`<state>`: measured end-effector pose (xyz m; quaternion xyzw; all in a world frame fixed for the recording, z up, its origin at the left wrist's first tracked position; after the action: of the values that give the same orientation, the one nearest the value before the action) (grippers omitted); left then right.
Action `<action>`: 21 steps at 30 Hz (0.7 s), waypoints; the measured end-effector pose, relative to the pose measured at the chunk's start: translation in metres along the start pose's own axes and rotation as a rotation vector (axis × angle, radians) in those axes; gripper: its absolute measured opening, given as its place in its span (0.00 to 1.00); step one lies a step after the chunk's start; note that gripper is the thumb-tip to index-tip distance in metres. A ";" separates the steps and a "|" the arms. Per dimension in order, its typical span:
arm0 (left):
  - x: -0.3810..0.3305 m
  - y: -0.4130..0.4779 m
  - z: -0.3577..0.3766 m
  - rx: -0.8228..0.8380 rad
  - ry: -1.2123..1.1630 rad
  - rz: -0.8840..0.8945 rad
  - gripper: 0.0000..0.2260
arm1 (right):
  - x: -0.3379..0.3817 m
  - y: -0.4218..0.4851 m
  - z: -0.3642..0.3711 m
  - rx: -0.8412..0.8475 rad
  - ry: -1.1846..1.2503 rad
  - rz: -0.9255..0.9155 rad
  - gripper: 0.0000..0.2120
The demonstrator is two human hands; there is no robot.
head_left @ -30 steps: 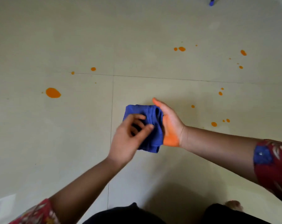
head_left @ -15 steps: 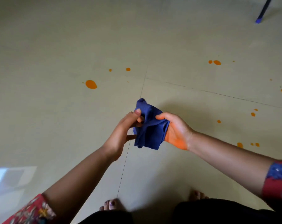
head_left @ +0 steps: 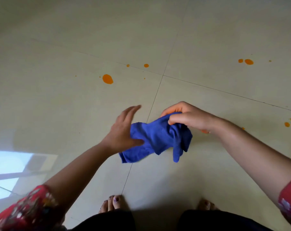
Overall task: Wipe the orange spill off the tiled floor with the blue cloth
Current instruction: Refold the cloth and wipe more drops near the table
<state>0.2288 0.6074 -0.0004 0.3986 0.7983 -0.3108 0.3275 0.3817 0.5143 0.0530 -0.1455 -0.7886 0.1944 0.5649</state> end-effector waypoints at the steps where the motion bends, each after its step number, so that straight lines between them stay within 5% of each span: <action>1: -0.013 0.009 0.006 0.087 -0.041 0.087 0.36 | 0.003 -0.001 0.000 0.068 0.029 -0.015 0.11; 4: -0.028 0.020 0.009 0.217 -0.221 -0.025 0.21 | -0.007 -0.004 -0.024 -0.055 0.566 -0.056 0.10; 6: -0.030 0.018 0.004 0.184 -0.503 -0.153 0.15 | -0.045 -0.007 -0.026 -0.240 1.196 -0.011 0.20; 8: -0.030 0.014 0.004 0.150 -0.693 -0.231 0.13 | -0.077 -0.007 0.008 -0.234 1.465 0.108 0.33; 11: -0.026 0.010 0.010 0.087 -0.776 -0.324 0.11 | -0.076 -0.005 0.059 0.011 1.460 0.185 0.39; 17: -0.009 -0.016 0.001 -0.088 -0.739 -0.462 0.07 | -0.080 -0.010 0.053 -0.422 0.765 0.383 0.10; 19: -0.010 -0.027 -0.006 -0.168 -0.748 -0.474 0.09 | -0.077 -0.015 0.050 -0.493 0.669 0.383 0.13; 21: -0.006 -0.039 -0.016 -0.241 -0.806 -0.471 0.19 | -0.060 -0.017 0.047 -0.549 0.596 0.257 0.26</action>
<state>0.1943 0.5978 0.0236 0.0138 0.7066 -0.4114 0.5756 0.3565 0.4658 -0.0021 -0.4375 -0.5889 -0.0046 0.6796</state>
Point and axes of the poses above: each hand's wrist, its own y-axis towards the middle knuckle, its own z-axis out of the palm, x = y × z, the point moved 6 cm from there along y, towards the middle knuckle, and after that the axes turned 6 degrees about -y, right-handed, at the moved point
